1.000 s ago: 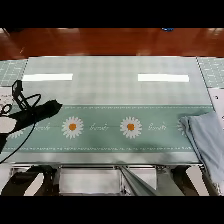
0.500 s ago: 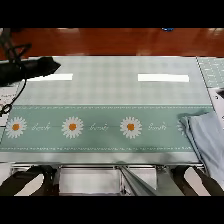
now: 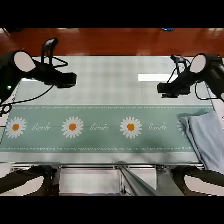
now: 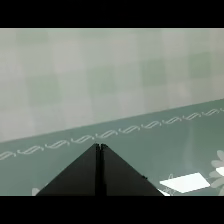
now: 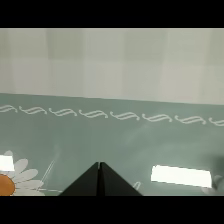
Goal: Fold the shirts.
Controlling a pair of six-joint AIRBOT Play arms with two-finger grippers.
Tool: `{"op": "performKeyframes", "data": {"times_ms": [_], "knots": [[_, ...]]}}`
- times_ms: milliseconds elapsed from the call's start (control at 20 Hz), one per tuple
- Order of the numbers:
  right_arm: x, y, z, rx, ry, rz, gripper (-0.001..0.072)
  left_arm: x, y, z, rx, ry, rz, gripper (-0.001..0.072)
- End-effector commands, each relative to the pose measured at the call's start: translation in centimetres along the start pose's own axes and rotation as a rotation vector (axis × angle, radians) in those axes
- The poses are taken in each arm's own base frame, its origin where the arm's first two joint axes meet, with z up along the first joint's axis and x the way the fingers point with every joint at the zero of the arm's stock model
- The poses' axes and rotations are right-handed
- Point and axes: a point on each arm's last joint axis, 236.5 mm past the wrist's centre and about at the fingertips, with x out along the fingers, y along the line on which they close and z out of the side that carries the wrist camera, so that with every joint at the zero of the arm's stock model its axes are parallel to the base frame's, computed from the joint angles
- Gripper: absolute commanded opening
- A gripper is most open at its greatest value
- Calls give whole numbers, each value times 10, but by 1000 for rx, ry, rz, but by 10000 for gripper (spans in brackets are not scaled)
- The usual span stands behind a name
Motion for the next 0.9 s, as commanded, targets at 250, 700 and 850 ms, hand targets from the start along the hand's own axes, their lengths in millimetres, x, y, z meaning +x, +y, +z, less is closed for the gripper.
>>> {"op": "performKeyframes", "data": {"times_ms": [250,700,850], "knots": [[7,-11,-5,-13,37,-103,21,11,15,-23,-32,93,55,18],[7,-11,-5,-14,37,-103,21,11,15,-23,-32,93,55,18],[7,-11,-5,-13,37,-103,21,11,15,-23,-32,93,55,18]]}}
